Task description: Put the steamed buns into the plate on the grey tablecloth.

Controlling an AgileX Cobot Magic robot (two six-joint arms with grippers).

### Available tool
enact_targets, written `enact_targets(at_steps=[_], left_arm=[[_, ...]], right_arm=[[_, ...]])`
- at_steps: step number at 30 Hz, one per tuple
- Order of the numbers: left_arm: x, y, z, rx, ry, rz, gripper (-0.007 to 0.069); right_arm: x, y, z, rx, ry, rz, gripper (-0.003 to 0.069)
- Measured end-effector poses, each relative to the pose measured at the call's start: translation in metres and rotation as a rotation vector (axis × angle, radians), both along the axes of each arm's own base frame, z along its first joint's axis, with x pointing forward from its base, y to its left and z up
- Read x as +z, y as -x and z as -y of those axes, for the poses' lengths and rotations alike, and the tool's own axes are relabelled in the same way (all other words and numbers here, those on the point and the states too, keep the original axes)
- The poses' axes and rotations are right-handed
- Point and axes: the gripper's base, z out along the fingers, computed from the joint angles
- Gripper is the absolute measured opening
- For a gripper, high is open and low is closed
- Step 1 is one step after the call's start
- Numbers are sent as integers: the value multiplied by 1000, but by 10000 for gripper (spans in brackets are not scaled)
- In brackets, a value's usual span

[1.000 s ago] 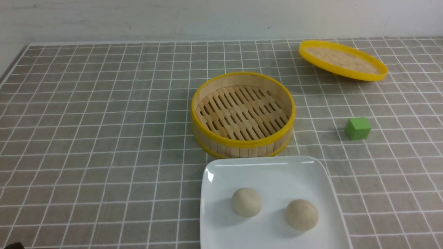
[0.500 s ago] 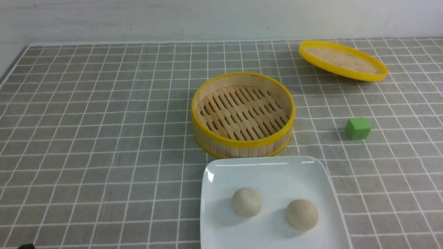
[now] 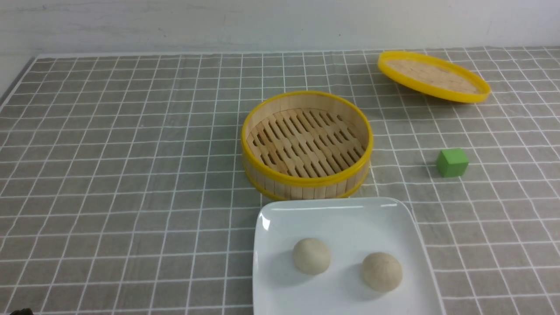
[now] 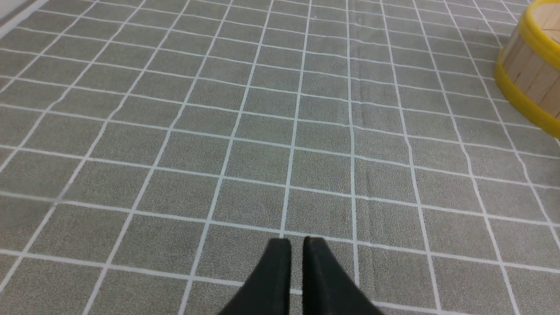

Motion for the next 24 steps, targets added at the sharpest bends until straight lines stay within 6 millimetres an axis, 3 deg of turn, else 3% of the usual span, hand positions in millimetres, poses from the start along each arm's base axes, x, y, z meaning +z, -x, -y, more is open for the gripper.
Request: enact_targets(at_steps=[24], left_arm=[[0,0,0,1,4,0,88]], right_arm=[[0,0,0,0,0,0,223]])
